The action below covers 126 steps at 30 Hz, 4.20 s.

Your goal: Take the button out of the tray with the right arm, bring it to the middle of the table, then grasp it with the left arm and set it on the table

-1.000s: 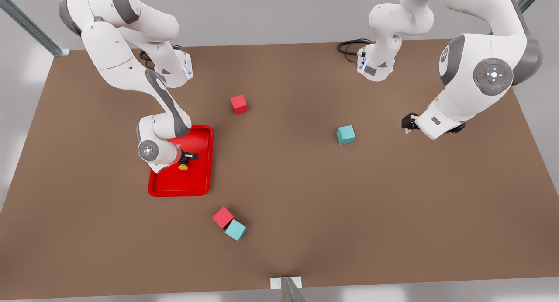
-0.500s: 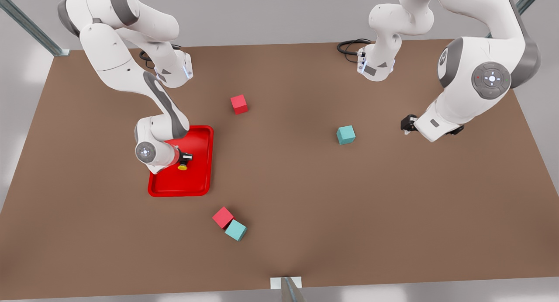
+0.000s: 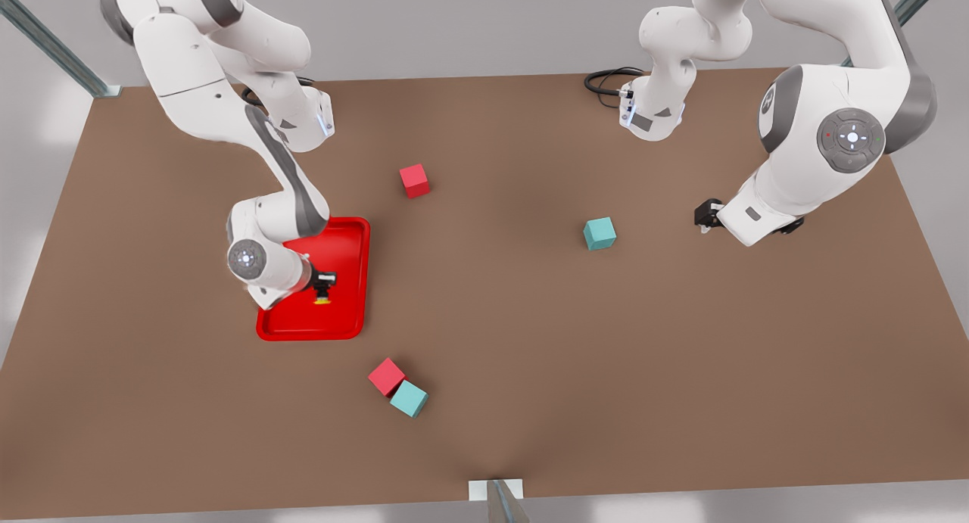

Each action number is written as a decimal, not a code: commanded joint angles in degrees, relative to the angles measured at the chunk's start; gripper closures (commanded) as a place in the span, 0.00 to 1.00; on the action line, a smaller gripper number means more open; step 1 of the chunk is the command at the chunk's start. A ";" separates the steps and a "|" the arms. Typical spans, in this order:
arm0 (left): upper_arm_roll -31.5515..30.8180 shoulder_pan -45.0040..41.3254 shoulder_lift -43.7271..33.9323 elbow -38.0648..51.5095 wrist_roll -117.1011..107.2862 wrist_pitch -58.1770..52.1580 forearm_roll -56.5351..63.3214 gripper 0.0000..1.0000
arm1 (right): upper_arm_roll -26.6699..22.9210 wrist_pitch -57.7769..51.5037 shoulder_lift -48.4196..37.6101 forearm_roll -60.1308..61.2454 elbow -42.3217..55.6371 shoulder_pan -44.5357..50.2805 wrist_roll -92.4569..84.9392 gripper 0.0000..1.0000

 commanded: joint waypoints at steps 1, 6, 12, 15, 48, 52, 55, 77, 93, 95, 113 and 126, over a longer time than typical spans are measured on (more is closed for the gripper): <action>0.00 0.00 -0.08 0.03 -0.07 -0.05 0.03 0.00 | 1.66 -4.57 -0.46 -0.03 2.11 0.59 8.08 0.56; 0.00 0.00 -0.08 0.03 -0.07 -0.05 0.03 0.00 | 5.35 -8.18 -0.19 0.41 10.81 6.65 20.21 0.55; 0.00 0.00 0.01 0.03 -0.07 -0.05 0.03 0.00 | 5.09 -7.74 5.96 0.50 21.00 15.44 30.58 0.57; 0.00 0.00 0.01 0.03 -0.15 -0.05 0.03 0.00 | 4.65 -7.21 11.67 0.76 28.12 19.84 36.12 0.57; 0.00 0.00 2.11 0.03 0.02 0.39 -0.32 0.00 | -12.49 -0.97 46.30 4.01 71.02 47.53 57.12 0.55; 0.00 0.00 2.03 0.03 0.02 0.39 -0.32 0.00 | -12.49 -1.06 46.30 4.10 71.02 47.53 57.12 0.43; 0.00 0.00 2.03 0.03 0.02 0.39 -0.32 0.00 | -12.49 -1.24 46.30 4.10 70.66 47.61 56.95 0.00; -5.54 -17.93 28.66 -2.61 -41.20 39.77 -11.31 0.00 | -12.49 -42.45 -1.77 -2.32 41.57 0.42 -20.04 0.00; -5.45 -18.19 34.11 -7.62 -29.86 50.75 -4.10 0.00 | -12.49 -47.99 -1.69 -2.67 44.47 -2.22 -19.25 0.00; -5.45 -18.10 34.90 -7.62 -29.77 51.98 -4.10 0.00 | -12.49 -47.99 -1.69 -2.67 44.47 -2.22 -19.25 0.00; -5.10 -19.42 36.66 -8.32 -26.08 51.90 -2.51 0.00 | -12.40 -47.91 -1.60 -2.76 44.47 -2.48 -19.25 0.00; -4.66 -18.72 36.39 -8.15 -26.08 51.37 -2.51 0.40 | -12.40 -47.91 -1.51 -2.58 44.47 -2.66 -19.34 0.00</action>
